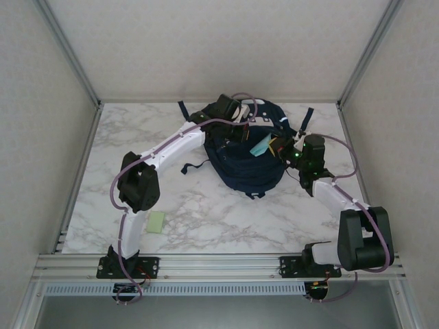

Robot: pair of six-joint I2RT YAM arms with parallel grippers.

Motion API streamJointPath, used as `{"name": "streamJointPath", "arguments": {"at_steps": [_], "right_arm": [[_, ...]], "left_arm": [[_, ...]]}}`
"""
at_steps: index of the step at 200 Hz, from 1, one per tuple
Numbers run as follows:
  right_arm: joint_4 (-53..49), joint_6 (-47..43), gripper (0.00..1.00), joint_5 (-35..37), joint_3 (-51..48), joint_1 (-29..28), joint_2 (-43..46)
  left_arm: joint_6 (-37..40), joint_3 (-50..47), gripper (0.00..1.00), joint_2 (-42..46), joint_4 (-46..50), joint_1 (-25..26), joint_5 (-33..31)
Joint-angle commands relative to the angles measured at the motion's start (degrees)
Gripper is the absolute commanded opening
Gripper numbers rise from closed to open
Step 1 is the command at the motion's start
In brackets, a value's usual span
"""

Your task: Pack the student bag

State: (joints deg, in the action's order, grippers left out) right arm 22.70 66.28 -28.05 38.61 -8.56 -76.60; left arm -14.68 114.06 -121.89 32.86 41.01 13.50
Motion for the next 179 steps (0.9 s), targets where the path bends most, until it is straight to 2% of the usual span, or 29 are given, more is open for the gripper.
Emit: {"name": "streamJointPath", "arguments": {"at_steps": [1, 39, 70, 117, 157, 179], "right_arm": [[-1.84, -0.27, 0.0, 2.32, 0.83, -0.45, -1.58], [-1.18, 0.22, 0.0, 5.01, -1.9, 0.62, -5.15], [-0.81, 1.49, 0.0, 5.52, -0.19, 0.74, -10.53], [7.95, 6.7, 0.04, 3.66, 5.72, -1.68, -20.65], [8.36, 7.87, 0.08, 3.3, 12.97, -5.68, -26.01], [8.57, 8.1, 0.17, 3.77, 12.71, -5.89, -25.78]], "left_arm": [[-2.88, 1.08, 0.0, 2.72, -3.59, -0.41, 2.14], [-3.2, 0.35, 0.0, 4.83, -3.86, -0.36, 2.13], [-3.95, -0.97, 0.0, 6.27, -4.7, -0.24, 3.18], [-4.37, -1.57, 0.0, 7.01, -5.13, 0.38, 3.53], [-4.54, -1.56, 0.0, 6.49, -4.95, 0.47, 2.66], [-4.17, -1.56, 0.0, 6.48, -4.34, 0.47, 2.16]]}}
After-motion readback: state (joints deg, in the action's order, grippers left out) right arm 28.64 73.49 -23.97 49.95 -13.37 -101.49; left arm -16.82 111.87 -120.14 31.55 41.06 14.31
